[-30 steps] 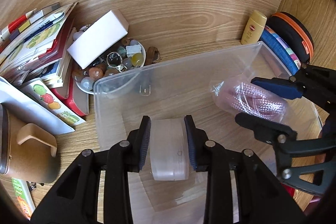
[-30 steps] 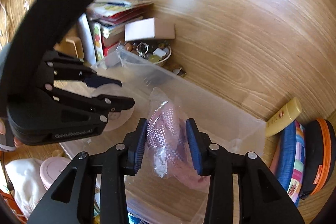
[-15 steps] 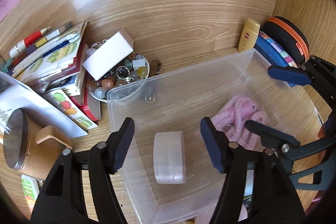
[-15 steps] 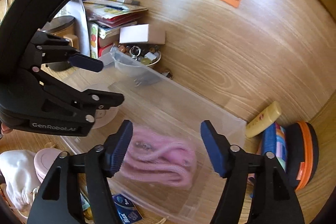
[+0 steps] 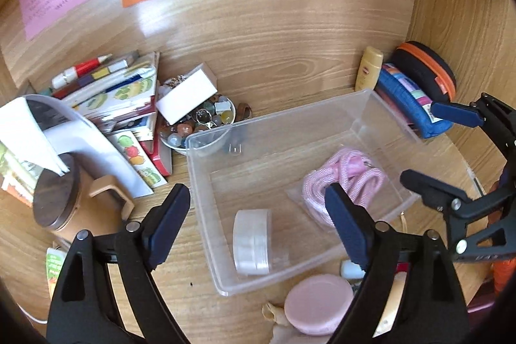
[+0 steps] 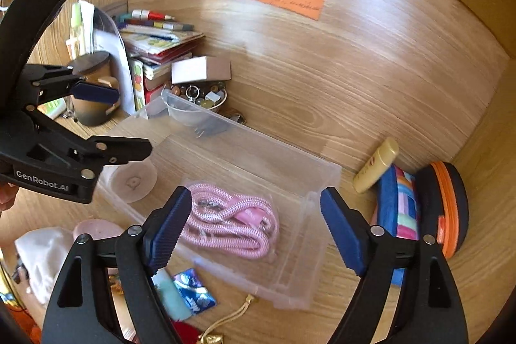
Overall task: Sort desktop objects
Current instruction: 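Move left tool to the white drawstring pouch while right tool approaches cream jar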
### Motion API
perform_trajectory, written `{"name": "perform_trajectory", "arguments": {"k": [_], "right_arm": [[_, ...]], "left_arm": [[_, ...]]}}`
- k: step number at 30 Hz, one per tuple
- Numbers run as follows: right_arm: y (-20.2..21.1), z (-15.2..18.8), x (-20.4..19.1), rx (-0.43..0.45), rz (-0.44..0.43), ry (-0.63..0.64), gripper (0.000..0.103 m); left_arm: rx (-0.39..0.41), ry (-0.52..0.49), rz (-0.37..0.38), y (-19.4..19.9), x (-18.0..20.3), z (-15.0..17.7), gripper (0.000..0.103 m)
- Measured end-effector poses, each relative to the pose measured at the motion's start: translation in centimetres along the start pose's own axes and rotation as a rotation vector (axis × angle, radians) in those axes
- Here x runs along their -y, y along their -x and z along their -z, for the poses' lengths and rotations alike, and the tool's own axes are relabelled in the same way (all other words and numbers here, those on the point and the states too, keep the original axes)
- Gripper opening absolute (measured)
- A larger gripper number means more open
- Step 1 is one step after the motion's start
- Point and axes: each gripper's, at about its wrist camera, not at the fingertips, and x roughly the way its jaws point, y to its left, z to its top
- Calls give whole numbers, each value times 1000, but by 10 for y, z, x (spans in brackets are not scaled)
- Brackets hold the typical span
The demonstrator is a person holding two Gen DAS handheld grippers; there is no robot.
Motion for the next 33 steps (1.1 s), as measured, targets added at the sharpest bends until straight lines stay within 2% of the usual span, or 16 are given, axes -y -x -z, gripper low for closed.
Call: {"name": "perform_trajectory", "arguments": {"k": [8, 22, 33], "right_arm": [[41, 16, 7, 58, 20, -32, 88], [73, 61, -10, 64, 0, -66, 89], [78, 108, -46, 21, -95, -98, 91]], "left_arm": [[50, -3, -15, 41, 5, 18, 92], [62, 36, -15, 76, 1, 72, 93], [54, 77, -33, 92, 5, 126, 95]]}}
